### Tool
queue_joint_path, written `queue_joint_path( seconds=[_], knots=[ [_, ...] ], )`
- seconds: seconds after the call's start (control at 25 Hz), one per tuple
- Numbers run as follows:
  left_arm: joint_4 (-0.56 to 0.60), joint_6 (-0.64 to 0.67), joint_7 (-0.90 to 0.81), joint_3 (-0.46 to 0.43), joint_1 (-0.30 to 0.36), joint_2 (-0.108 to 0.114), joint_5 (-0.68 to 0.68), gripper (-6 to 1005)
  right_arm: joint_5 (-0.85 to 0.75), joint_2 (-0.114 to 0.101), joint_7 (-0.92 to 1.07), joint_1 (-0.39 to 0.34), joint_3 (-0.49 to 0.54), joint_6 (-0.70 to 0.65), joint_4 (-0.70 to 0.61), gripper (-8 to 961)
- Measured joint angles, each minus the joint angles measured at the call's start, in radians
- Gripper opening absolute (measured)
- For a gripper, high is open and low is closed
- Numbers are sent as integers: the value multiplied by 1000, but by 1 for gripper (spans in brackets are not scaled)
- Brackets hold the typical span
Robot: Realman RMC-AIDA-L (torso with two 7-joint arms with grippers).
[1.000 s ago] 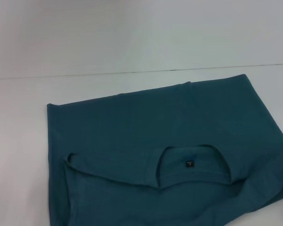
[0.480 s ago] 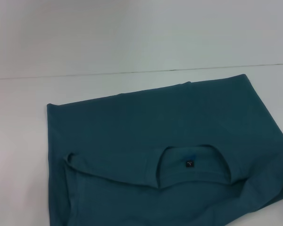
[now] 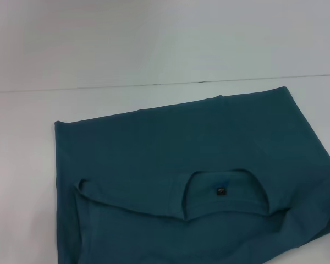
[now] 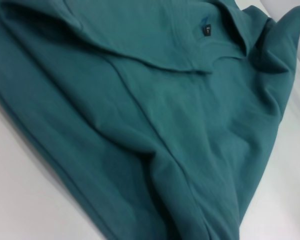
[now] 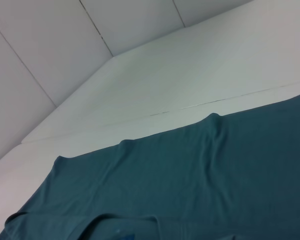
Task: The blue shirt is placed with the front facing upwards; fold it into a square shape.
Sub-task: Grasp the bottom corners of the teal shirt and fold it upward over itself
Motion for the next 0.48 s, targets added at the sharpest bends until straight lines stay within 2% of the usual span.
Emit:
queue_joint_path(
  seconds=[0.28,0.48],
  knots=[
    [0,20,10,3,0,2,0,3,0,-1,2,2,-1,0,0,141],
    [-1,27,34,-2,-1,2,-6,1,0,-1,0,2,-1,0,0,142]
  ],
)
